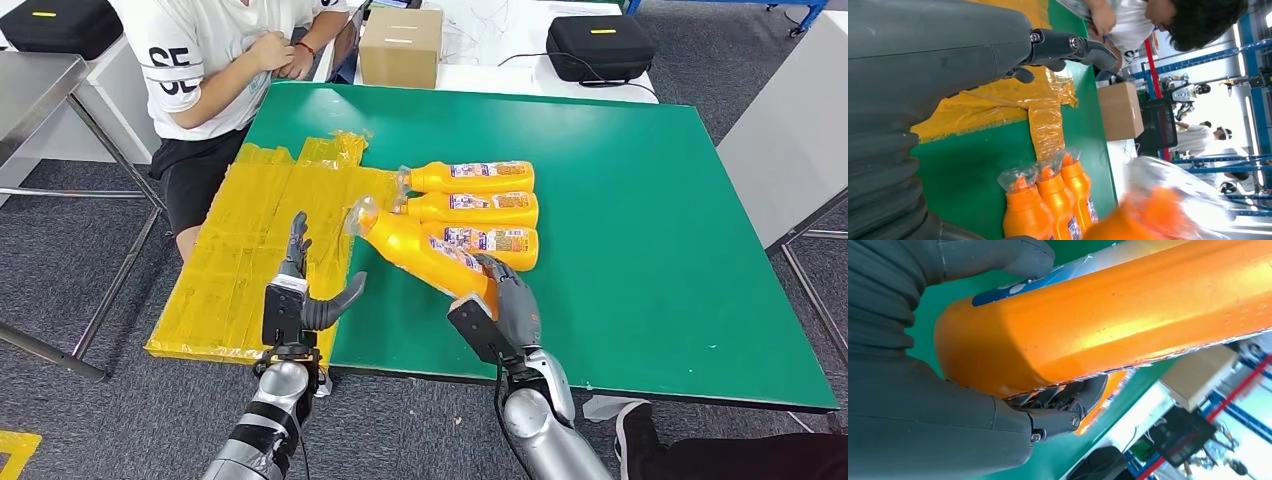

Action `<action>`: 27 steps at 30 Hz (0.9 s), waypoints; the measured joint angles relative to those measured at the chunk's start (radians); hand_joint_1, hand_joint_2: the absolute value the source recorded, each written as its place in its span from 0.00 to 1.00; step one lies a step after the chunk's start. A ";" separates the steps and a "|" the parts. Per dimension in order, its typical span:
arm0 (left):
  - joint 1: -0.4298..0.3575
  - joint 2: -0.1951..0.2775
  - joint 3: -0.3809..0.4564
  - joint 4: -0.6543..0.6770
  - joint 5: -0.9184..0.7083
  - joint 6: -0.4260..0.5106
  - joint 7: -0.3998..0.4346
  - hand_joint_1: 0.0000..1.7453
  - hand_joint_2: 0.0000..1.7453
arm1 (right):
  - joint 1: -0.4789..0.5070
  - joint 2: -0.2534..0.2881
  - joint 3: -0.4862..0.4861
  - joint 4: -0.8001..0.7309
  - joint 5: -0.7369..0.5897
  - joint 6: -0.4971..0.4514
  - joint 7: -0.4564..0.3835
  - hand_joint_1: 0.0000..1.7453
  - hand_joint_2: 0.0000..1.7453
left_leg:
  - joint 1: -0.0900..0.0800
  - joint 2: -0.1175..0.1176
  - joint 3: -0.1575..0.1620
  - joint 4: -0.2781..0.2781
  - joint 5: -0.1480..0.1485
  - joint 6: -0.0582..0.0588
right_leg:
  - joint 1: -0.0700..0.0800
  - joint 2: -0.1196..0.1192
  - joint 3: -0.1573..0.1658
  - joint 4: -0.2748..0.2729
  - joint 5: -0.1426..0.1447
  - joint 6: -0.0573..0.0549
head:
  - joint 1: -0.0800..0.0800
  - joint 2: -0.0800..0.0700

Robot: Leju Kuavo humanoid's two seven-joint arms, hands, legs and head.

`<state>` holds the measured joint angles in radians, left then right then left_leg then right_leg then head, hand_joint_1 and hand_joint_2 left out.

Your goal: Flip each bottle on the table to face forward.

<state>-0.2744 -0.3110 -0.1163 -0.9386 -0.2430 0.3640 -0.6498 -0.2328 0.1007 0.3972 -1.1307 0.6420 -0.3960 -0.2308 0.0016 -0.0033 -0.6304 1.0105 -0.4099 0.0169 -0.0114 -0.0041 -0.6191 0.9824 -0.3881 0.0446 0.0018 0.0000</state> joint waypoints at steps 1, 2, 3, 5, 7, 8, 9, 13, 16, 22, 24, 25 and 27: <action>0.000 0.002 0.000 -0.002 0.005 -0.009 0.003 0.00 1.00 | 0.004 0.009 -0.003 -0.003 -0.009 -0.007 -0.009 1.00 1.00 | 0.000 0.000 -0.001 0.000 0.000 0.000 | 0.000 0.000 0.000 0.000 0.000 0.000 | 0.000 0.000; 0.000 0.003 0.000 -0.005 0.011 -0.022 0.008 0.00 1.00 | 0.007 0.017 -0.006 -0.005 -0.019 -0.012 -0.018 1.00 1.00 | 0.000 0.000 -0.001 0.000 0.000 0.000 | 0.000 0.000 0.000 0.000 0.000 0.000 | 0.000 0.000; 0.001 0.005 -0.001 -0.010 0.019 -0.040 0.014 0.00 1.00 | 0.009 0.025 -0.010 -0.005 -0.027 -0.015 -0.027 1.00 1.00 | 0.000 0.000 -0.001 0.000 0.000 0.000 | -0.001 0.000 -0.001 0.000 0.000 0.000 | 0.000 0.000; 0.003 0.008 -0.004 -0.023 0.037 -0.080 0.027 0.00 1.00 | 0.011 0.038 -0.015 -0.004 -0.041 -0.018 -0.041 1.00 1.00 | -0.001 0.000 -0.002 0.000 0.000 0.000 | -0.001 0.000 -0.001 0.000 0.000 0.000 | 0.000 0.000; 0.008 0.012 -0.009 -0.038 0.062 -0.130 0.044 0.00 1.00 | 0.011 0.047 -0.017 0.000 -0.049 -0.019 -0.054 1.00 1.00 | -0.001 0.000 -0.002 0.000 0.000 0.000 | -0.001 0.000 -0.001 0.000 0.000 0.000 | 0.000 0.000; 0.011 0.014 -0.014 -0.046 0.076 -0.157 0.052 0.00 1.00 | 0.010 0.052 -0.018 0.003 -0.053 -0.020 -0.061 1.00 1.00 | -0.001 0.000 -0.002 0.000 0.000 0.000 | -0.001 0.000 -0.001 0.000 0.000 0.000 | 0.000 0.000; 0.014 0.017 -0.019 -0.055 0.093 -0.187 0.059 0.00 1.00 | 0.009 0.056 -0.018 0.008 -0.057 -0.020 -0.069 1.00 1.00 | -0.001 0.000 -0.002 0.000 0.000 0.000 | -0.001 0.000 -0.001 0.000 0.000 0.000 | 0.000 0.000; 0.027 0.023 -0.038 -0.084 0.143 -0.279 0.076 0.00 1.00 | -0.001 0.068 -0.019 0.031 -0.071 -0.017 -0.094 1.00 1.00 | -0.001 0.000 -0.003 0.000 0.000 0.000 | -0.001 0.000 -0.002 0.000 0.000 0.000 | 0.000 0.000; 0.033 0.028 -0.052 -0.102 0.160 -0.310 0.083 0.00 1.00 | -0.017 0.080 -0.020 0.058 -0.081 -0.007 -0.107 1.00 1.00 | -0.001 0.000 -0.003 0.000 0.000 0.000 | -0.001 0.000 -0.003 0.000 0.000 0.000 | 0.000 0.000; 0.033 0.030 -0.072 -0.108 0.169 -0.317 0.088 0.00 1.00 | -0.054 0.123 -0.010 0.125 -0.112 0.019 -0.129 1.00 1.00 | -0.001 0.000 -0.003 0.000 0.000 0.000 | -0.001 0.000 -0.003 0.000 0.000 0.000 | 0.000 0.000; 0.032 0.030 -0.077 -0.108 0.164 -0.305 0.087 0.00 1.00 | -0.068 0.142 -0.001 0.152 -0.121 0.025 -0.131 1.00 1.00 | -0.001 0.000 -0.004 0.000 0.000 0.000 | -0.001 0.000 -0.003 0.000 0.000 0.000 | 0.000 0.000; 0.031 0.030 -0.079 -0.107 0.160 -0.298 0.087 0.00 1.00 | -0.076 0.152 0.005 0.167 -0.126 0.029 -0.132 1.00 1.00 | -0.001 0.000 -0.004 0.000 0.000 0.000 | -0.001 0.000 -0.003 0.000 0.000 0.000 | 0.000 0.000; 0.028 0.030 -0.083 -0.104 0.151 -0.277 0.085 0.00 1.00 | -0.091 0.172 0.018 0.197 -0.138 0.037 -0.136 1.00 1.00 | -0.001 0.000 -0.004 0.000 0.000 0.000 | -0.001 0.000 -0.004 0.000 0.000 0.000 | 0.000 0.000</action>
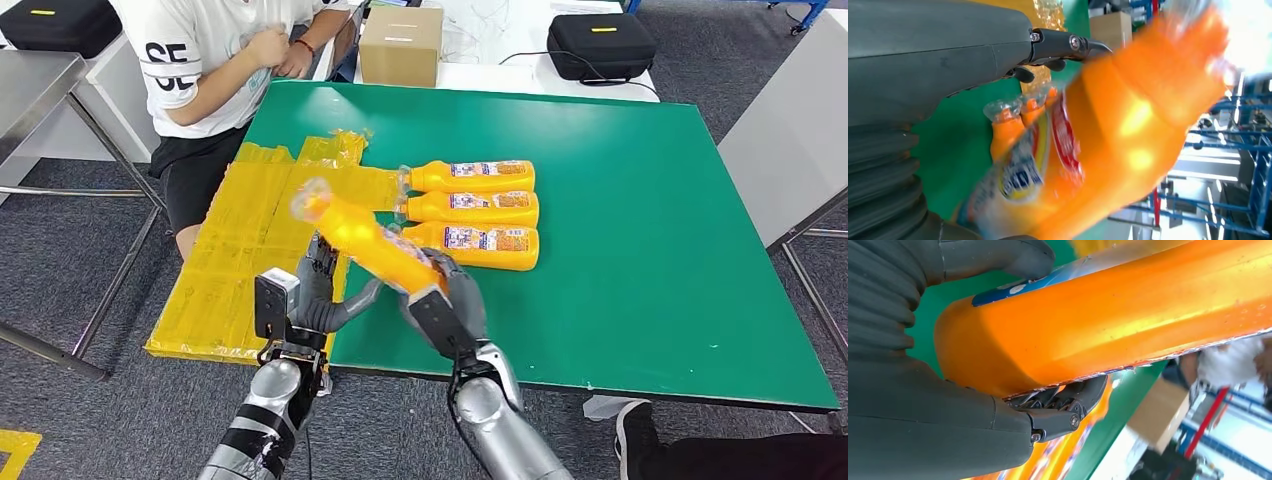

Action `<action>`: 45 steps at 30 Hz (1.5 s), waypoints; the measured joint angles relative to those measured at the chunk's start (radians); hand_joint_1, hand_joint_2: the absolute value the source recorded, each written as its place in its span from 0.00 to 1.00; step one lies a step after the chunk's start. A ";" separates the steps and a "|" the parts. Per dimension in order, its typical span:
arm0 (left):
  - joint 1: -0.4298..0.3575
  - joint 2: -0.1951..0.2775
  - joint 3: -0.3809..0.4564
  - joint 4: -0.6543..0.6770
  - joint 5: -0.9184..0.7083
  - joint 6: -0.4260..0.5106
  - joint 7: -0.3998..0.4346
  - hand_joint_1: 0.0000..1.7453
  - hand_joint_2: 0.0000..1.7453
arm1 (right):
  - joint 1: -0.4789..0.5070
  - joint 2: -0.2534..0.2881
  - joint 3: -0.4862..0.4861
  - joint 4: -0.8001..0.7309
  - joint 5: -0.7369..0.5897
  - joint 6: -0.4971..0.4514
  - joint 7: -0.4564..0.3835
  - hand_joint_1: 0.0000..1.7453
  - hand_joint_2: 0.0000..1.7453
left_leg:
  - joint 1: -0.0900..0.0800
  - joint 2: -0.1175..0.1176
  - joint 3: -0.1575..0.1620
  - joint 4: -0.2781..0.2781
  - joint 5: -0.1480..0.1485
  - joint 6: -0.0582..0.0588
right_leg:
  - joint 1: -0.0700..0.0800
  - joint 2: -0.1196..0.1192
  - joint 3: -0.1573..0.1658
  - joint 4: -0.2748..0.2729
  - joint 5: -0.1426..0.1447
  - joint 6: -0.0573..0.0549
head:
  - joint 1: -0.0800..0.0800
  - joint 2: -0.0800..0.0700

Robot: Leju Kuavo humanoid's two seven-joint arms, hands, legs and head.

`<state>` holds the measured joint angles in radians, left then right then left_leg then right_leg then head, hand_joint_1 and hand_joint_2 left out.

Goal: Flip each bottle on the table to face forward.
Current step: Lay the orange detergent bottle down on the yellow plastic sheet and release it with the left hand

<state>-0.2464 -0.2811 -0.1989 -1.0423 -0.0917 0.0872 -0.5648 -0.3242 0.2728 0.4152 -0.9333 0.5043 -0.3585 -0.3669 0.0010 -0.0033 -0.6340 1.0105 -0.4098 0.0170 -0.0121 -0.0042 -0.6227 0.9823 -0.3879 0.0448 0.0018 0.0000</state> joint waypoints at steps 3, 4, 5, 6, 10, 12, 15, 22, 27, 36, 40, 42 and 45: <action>-0.006 0.000 -0.004 0.009 -0.013 0.035 -0.002 0.00 1.00 | -0.018 0.028 0.018 0.038 -0.017 0.006 -0.006 1.00 1.00 | 0.000 0.000 0.000 0.000 0.000 0.000 | 0.000 0.000 0.000 0.000 0.000 0.000 | 0.000 0.000; -0.008 0.000 -0.005 0.013 -0.017 0.045 -0.002 0.00 1.00 | -0.022 0.036 0.023 0.048 -0.022 0.008 -0.007 1.00 1.00 | 0.000 0.000 0.000 0.000 0.000 0.000 | 0.000 0.000 0.000 0.000 0.000 0.000 | 0.000 0.000; -0.010 0.000 -0.005 0.017 -0.021 0.055 -0.003 0.00 1.00 | -0.026 0.043 0.028 0.057 -0.027 0.009 -0.008 1.00 1.00 | 0.000 0.000 0.000 0.000 0.000 0.000 | 0.000 0.000 0.000 0.000 0.000 0.000 | 0.000 0.000; -0.013 0.000 -0.005 0.021 -0.026 0.065 -0.004 0.00 1.00 | -0.029 0.049 0.032 0.066 -0.032 0.010 -0.009 1.00 1.00 | 0.000 0.000 0.000 0.000 0.000 0.000 | 0.000 0.000 0.000 0.000 0.000 0.000 | 0.000 0.000; -0.020 0.000 -0.006 0.040 -0.035 0.089 -0.007 0.00 1.00 | -0.037 0.066 0.046 0.095 -0.046 0.011 -0.010 1.00 1.00 | 0.000 0.000 0.000 0.000 0.000 0.000 | 0.000 0.000 0.000 0.000 0.000 0.000 | 0.000 0.000; -0.022 0.000 -0.008 0.047 -0.035 0.091 -0.007 0.00 1.00 | -0.039 0.071 0.051 0.105 -0.050 0.010 -0.010 1.00 1.00 | 0.000 0.000 0.000 0.000 0.000 0.000 | 0.000 0.000 0.000 0.000 0.000 0.000 | 0.000 0.000; -0.024 0.000 -0.010 0.056 -0.029 0.092 -0.007 0.49 1.00 | -0.042 0.073 0.061 0.117 -0.069 0.010 -0.011 1.00 1.00 | 0.000 0.000 0.000 0.000 0.000 0.000 | 0.000 0.000 0.000 0.000 0.000 0.000 | 0.000 0.000; -0.019 0.000 -0.007 0.065 0.007 0.081 -0.011 1.00 1.00 | -0.042 0.071 0.075 0.136 -0.089 -0.017 -0.009 0.00 1.00 | 0.000 0.000 -0.001 0.000 0.000 0.000 | 0.000 0.000 -0.001 0.000 0.000 0.000 | 0.000 0.000; -0.009 0.000 0.002 0.050 0.036 0.080 -0.014 1.00 1.00 | -0.029 0.063 0.077 0.140 -0.084 -0.047 -0.002 0.00 1.00 | 0.000 0.000 -0.001 0.000 0.000 0.000 | 0.000 0.000 -0.001 0.000 0.000 0.000 | 0.000 0.000; -0.002 0.003 0.021 0.015 0.037 0.104 -0.014 1.00 1.00 | -0.005 0.043 0.062 0.109 -0.105 -0.060 -0.002 0.00 1.00 | 0.000 0.000 -0.001 0.000 0.000 0.000 | 0.000 0.000 -0.001 0.000 0.000 0.000 | 0.000 0.000; -0.004 0.012 0.030 0.006 -0.011 0.152 -0.013 1.00 1.00 | 0.008 0.033 0.046 0.074 -0.113 -0.064 -0.009 0.00 1.00 | 0.000 0.000 -0.001 0.000 0.000 0.000 | 0.000 0.000 -0.001 0.000 0.000 0.000 | 0.000 0.000; -0.009 0.023 0.031 0.006 -0.078 0.202 -0.008 1.00 1.00 | 0.014 0.028 0.038 0.054 -0.112 -0.064 -0.009 0.00 1.00 | 0.000 0.000 -0.001 0.000 0.000 0.000 | 0.000 0.000 -0.002 0.000 0.000 0.000 | 0.000 0.000; -0.035 0.052 0.032 0.027 -0.219 0.284 0.015 1.00 1.00 | 0.019 0.019 0.031 0.023 -0.110 -0.064 -0.009 0.00 1.00 | 0.000 0.000 -0.001 0.000 0.000 0.000 | 0.000 0.000 -0.002 0.000 0.000 0.000 | 0.000 0.000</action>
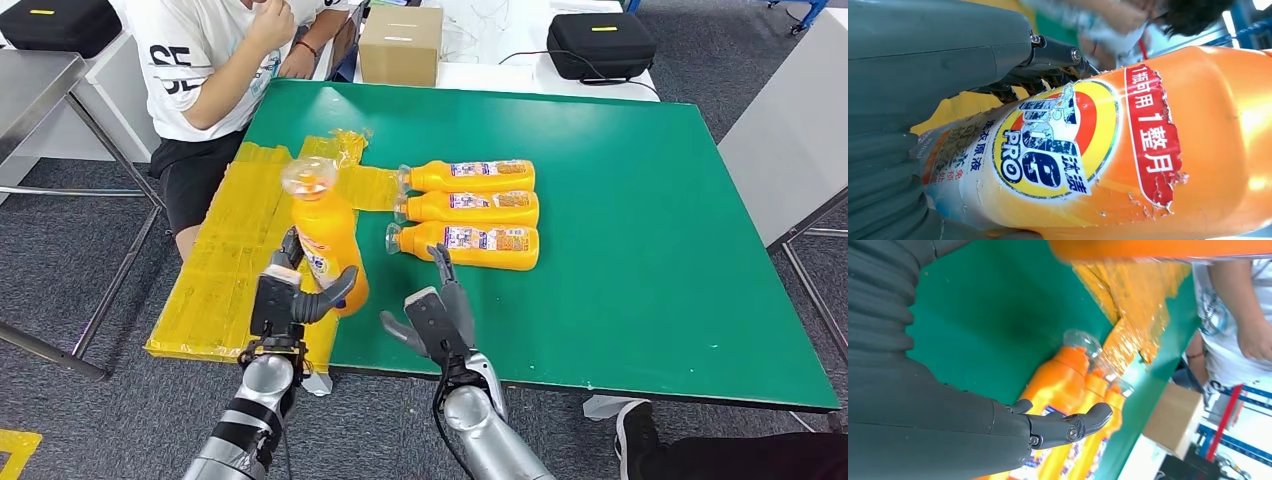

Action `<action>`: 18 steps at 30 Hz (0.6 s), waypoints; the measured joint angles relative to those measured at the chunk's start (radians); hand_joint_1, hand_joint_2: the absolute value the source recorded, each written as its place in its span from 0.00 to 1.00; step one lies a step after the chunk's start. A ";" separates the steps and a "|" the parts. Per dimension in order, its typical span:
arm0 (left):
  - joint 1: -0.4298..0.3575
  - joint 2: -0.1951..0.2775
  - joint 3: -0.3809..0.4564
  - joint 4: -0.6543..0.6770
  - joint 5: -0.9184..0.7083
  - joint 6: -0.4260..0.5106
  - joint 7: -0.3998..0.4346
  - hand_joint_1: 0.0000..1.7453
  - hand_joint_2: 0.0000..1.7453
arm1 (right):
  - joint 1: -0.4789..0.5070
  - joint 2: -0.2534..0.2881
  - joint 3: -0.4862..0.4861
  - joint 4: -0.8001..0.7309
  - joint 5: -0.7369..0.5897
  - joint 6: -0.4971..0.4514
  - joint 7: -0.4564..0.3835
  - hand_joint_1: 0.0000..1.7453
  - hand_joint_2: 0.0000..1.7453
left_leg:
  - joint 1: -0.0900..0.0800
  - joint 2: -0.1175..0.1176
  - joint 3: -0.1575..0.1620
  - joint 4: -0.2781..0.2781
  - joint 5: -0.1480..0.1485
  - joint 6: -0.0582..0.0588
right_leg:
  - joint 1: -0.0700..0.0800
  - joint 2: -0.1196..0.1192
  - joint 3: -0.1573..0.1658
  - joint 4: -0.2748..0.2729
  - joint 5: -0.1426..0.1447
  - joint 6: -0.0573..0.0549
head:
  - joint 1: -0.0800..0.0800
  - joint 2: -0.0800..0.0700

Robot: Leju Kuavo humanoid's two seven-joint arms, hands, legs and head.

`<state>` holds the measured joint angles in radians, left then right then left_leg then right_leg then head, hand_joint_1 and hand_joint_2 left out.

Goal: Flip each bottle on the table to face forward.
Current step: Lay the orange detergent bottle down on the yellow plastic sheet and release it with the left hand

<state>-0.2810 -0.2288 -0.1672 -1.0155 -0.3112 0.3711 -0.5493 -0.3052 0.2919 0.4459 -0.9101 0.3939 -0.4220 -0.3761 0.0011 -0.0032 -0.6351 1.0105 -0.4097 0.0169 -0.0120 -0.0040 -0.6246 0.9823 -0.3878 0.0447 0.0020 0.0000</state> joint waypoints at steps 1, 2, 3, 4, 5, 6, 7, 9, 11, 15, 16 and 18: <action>-0.012 0.012 0.000 0.015 -0.052 0.031 0.013 1.00 1.00 | 0.002 -0.003 -0.003 -0.011 -0.001 0.000 -0.001 0.00 1.00 | 0.000 0.000 0.000 0.000 0.000 0.000 | 0.000 0.000 0.000 0.000 0.000 0.000 | 0.000 0.000; -0.026 0.024 0.000 0.034 -0.107 0.064 0.029 1.00 1.00 | 0.005 -0.006 -0.008 -0.023 -0.004 0.000 -0.002 0.00 1.00 | 0.000 0.000 0.000 0.000 0.000 0.000 | 0.000 0.000 0.000 0.000 0.000 0.000 | 0.000 0.000; -0.042 0.037 0.000 0.057 -0.164 0.098 0.048 1.00 1.00 | 0.009 -0.008 -0.013 -0.035 -0.008 0.000 -0.006 0.00 1.00 | 0.000 0.000 0.000 0.000 0.000 0.000 | 0.000 0.000 0.000 0.000 0.000 0.000 | 0.000 0.000; -0.059 0.051 0.000 0.085 -0.224 0.131 0.071 1.00 1.00 | 0.014 -0.010 -0.019 -0.049 -0.014 -0.001 -0.011 0.00 1.00 | 0.000 0.000 0.000 0.000 0.000 0.000 | 0.000 0.000 0.000 0.000 0.000 0.000 | 0.000 0.000; -0.079 0.065 0.000 0.117 -0.282 0.159 0.099 1.00 1.00 | 0.019 -0.012 -0.025 -0.064 -0.021 -0.003 -0.017 0.00 1.00 | 0.000 0.000 0.000 0.000 0.000 0.000 | 0.000 0.000 0.000 0.000 0.000 0.000 | 0.000 0.000; -0.098 0.080 0.000 0.152 -0.335 0.181 0.128 1.00 1.00 | 0.024 -0.013 -0.030 -0.081 -0.027 -0.005 -0.024 0.00 1.00 | 0.000 0.000 0.000 0.000 0.001 0.000 | 0.000 0.000 0.000 0.000 0.000 0.000 | 0.000 0.000; -0.119 0.094 0.000 0.188 -0.383 0.199 0.158 1.00 1.00 | 0.030 -0.015 -0.035 -0.099 -0.033 -0.007 -0.029 0.00 1.00 | 0.000 0.000 0.000 0.000 0.001 0.000 | 0.000 0.000 0.000 0.000 0.000 0.000 | 0.000 0.000; -0.159 0.121 0.000 0.260 -0.471 0.223 0.213 1.00 1.00 | 0.042 -0.020 -0.044 -0.136 -0.041 -0.008 -0.035 0.00 1.00 | 0.000 0.000 0.000 0.000 0.001 0.000 | 0.000 0.000 0.000 0.000 0.000 0.000 | 0.000 0.000; -0.196 0.149 -0.001 0.323 -0.553 0.239 0.260 1.00 1.00 | 0.052 -0.026 -0.047 -0.170 -0.045 -0.004 -0.036 0.00 1.00 | 0.000 0.000 0.000 0.000 0.001 -0.001 | 0.000 0.000 0.000 0.000 0.000 0.000 | 0.000 0.000; -0.259 0.205 -0.006 0.425 -0.704 0.261 0.362 1.00 1.00 | 0.059 -0.033 -0.048 -0.214 -0.050 0.009 -0.036 0.00 1.00 | 0.000 0.000 0.000 0.000 0.001 -0.001 | 0.000 0.000 0.000 0.000 0.000 0.000 | 0.000 0.000; -0.270 0.219 -0.008 0.446 -0.739 0.268 0.386 1.00 1.00 | 0.060 -0.034 -0.048 -0.220 -0.051 0.012 -0.036 0.00 1.00 | 0.000 0.001 0.000 0.000 0.001 -0.001 | 0.000 0.000 0.000 0.000 0.000 0.000 | 0.000 0.000; -0.287 0.245 -0.011 0.480 -0.795 0.272 0.419 1.00 1.00 | 0.060 -0.036 -0.048 -0.227 -0.052 0.016 -0.036 0.00 1.00 | 0.000 0.002 0.000 0.000 0.001 -0.001 | 0.000 0.001 -0.001 0.001 0.000 0.000 | 0.000 0.000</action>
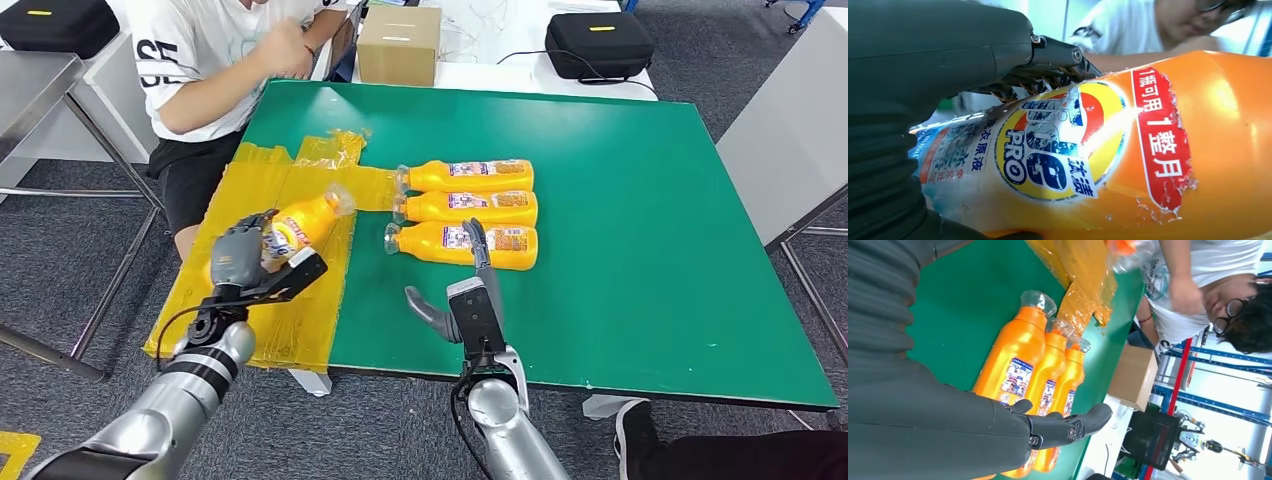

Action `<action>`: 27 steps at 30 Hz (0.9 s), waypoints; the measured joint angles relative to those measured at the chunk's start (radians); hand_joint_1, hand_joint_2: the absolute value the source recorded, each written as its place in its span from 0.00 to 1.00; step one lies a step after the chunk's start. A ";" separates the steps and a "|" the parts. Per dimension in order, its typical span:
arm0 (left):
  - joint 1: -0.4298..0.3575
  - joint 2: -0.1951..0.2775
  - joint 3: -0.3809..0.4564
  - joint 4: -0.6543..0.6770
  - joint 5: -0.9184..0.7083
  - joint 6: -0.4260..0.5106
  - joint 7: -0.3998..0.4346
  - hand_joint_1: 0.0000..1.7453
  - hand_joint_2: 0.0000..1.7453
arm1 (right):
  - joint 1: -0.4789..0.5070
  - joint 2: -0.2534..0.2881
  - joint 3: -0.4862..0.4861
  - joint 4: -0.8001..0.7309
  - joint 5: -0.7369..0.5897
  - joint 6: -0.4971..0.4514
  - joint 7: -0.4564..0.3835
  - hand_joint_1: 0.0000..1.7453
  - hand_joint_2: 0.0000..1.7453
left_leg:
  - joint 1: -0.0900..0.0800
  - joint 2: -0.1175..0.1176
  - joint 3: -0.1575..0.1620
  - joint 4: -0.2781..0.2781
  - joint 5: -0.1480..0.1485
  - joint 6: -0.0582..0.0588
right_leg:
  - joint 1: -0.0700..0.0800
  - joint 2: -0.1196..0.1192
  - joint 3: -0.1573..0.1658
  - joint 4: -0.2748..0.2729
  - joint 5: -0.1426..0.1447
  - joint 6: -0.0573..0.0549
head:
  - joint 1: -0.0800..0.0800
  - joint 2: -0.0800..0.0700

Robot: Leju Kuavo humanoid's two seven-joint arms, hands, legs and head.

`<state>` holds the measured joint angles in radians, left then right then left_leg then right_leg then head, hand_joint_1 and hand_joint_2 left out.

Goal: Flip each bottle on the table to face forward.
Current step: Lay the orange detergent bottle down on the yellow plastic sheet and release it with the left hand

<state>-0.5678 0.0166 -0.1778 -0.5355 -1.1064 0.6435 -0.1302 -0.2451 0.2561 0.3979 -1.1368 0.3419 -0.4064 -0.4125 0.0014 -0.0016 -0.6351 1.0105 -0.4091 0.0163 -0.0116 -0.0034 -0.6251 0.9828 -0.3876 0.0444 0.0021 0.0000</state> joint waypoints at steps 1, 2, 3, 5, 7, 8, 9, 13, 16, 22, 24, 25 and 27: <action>-0.007 0.013 -0.001 0.015 -0.022 -0.002 0.010 1.00 1.00 | 0.000 -0.001 0.000 -0.002 -0.001 0.002 0.000 0.00 1.00 | 0.000 0.000 0.000 0.000 0.000 0.000 | 0.000 0.000 0.000 0.000 0.000 0.000 | 0.000 0.000; -0.013 0.025 -0.004 0.029 -0.043 -0.006 0.017 1.00 1.00 | 0.000 -0.001 0.001 -0.003 -0.001 0.005 -0.001 0.00 1.00 | 0.000 0.000 0.000 0.000 0.000 0.000 | 0.000 0.000 0.000 0.000 0.000 0.000 | 0.000 0.000; -0.019 0.038 -0.007 0.044 -0.065 -0.015 0.024 1.00 1.00 | 0.000 -0.002 0.002 -0.003 -0.002 0.008 -0.001 0.00 1.00 | 0.000 0.000 0.000 0.000 0.000 0.000 | 0.000 0.000 0.000 0.000 0.000 0.000 | 0.000 0.000; -0.031 0.064 -0.016 0.070 -0.108 -0.043 0.032 1.00 1.00 | 0.000 -0.004 0.004 -0.003 -0.004 0.014 -0.003 0.00 1.00 | 0.001 0.000 0.000 0.000 0.000 0.000 | 0.001 0.000 0.000 0.000 0.000 0.000 | 0.000 0.000; -0.042 0.091 -0.029 0.093 -0.152 -0.082 0.040 1.00 1.00 | 0.000 -0.007 0.006 -0.003 -0.006 0.019 -0.006 0.00 1.00 | 0.001 0.001 0.000 0.000 0.000 0.000 | 0.000 0.000 0.000 0.000 0.000 0.000 | 0.000 0.000; -0.047 0.104 -0.036 0.104 -0.172 -0.107 0.042 1.00 1.00 | 0.000 -0.008 0.007 -0.003 -0.008 0.021 -0.009 0.00 1.00 | 0.001 0.001 0.000 0.000 0.000 0.000 | 0.000 0.000 0.000 0.000 0.000 0.000 | 0.000 0.000; -0.052 0.116 -0.044 0.115 -0.188 -0.131 0.042 1.00 1.00 | 0.000 -0.010 0.008 -0.003 -0.011 0.023 -0.011 0.00 1.00 | 0.001 0.001 0.000 0.000 0.000 0.000 | 0.000 0.000 0.000 0.000 0.000 0.000 | 0.000 0.000; -0.078 0.158 -0.071 0.145 -0.222 -0.227 -0.030 1.00 1.00 | 0.000 -0.018 0.009 -0.003 -0.021 0.038 -0.019 0.00 1.00 | 0.001 0.000 0.000 0.000 0.000 0.000 | 0.000 0.000 0.000 0.000 0.000 0.000 | 0.000 0.000; -0.102 0.185 -0.089 0.160 -0.238 -0.278 -0.106 0.75 1.00 | -0.001 -0.022 0.010 -0.002 -0.026 0.053 -0.027 0.00 1.00 | 0.001 -0.001 0.000 0.000 0.000 0.000 | 0.000 0.000 0.001 0.000 0.000 0.000 | 0.000 0.000; -0.113 0.215 -0.115 0.176 -0.243 -0.252 -0.167 0.00 1.00 | -0.004 -0.025 0.013 0.006 -0.035 0.071 -0.037 0.00 1.00 | 0.001 -0.001 0.001 0.000 0.000 -0.001 | 0.000 0.000 0.001 0.000 0.000 0.000 | 0.000 0.000; -0.111 0.216 -0.115 0.180 -0.235 -0.214 -0.168 0.00 1.00 | -0.008 -0.025 0.018 0.011 -0.036 0.073 -0.038 0.00 1.00 | 0.001 -0.001 0.001 0.000 0.001 -0.001 | 0.000 0.000 0.001 0.001 0.000 0.000 | 0.000 0.000; -0.109 0.216 -0.115 0.182 -0.232 -0.192 -0.168 0.00 1.00 | -0.010 -0.025 0.021 0.013 -0.037 0.073 -0.039 0.00 1.00 | 0.001 -0.001 0.001 0.000 0.001 -0.001 | 0.000 0.000 0.001 0.001 0.000 0.000 | 0.000 0.000; -0.101 0.216 -0.114 0.183 -0.221 -0.138 -0.172 0.00 1.00 | -0.013 -0.025 0.028 0.019 -0.036 0.074 -0.040 0.00 1.00 | 0.001 -0.001 0.001 0.000 0.000 -0.001 | 0.000 0.000 0.001 0.000 0.000 0.000 | 0.000 0.000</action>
<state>-0.6686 0.2327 -0.2920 -0.3526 -1.3273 0.5053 -0.3018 -0.2578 0.2308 0.4254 -1.1182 0.3055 -0.3327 -0.4525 0.0020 -0.0023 -0.6345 1.0104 -0.4086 0.0156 -0.0112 -0.0035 -0.6243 0.9832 -0.3876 0.0443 0.0023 0.0000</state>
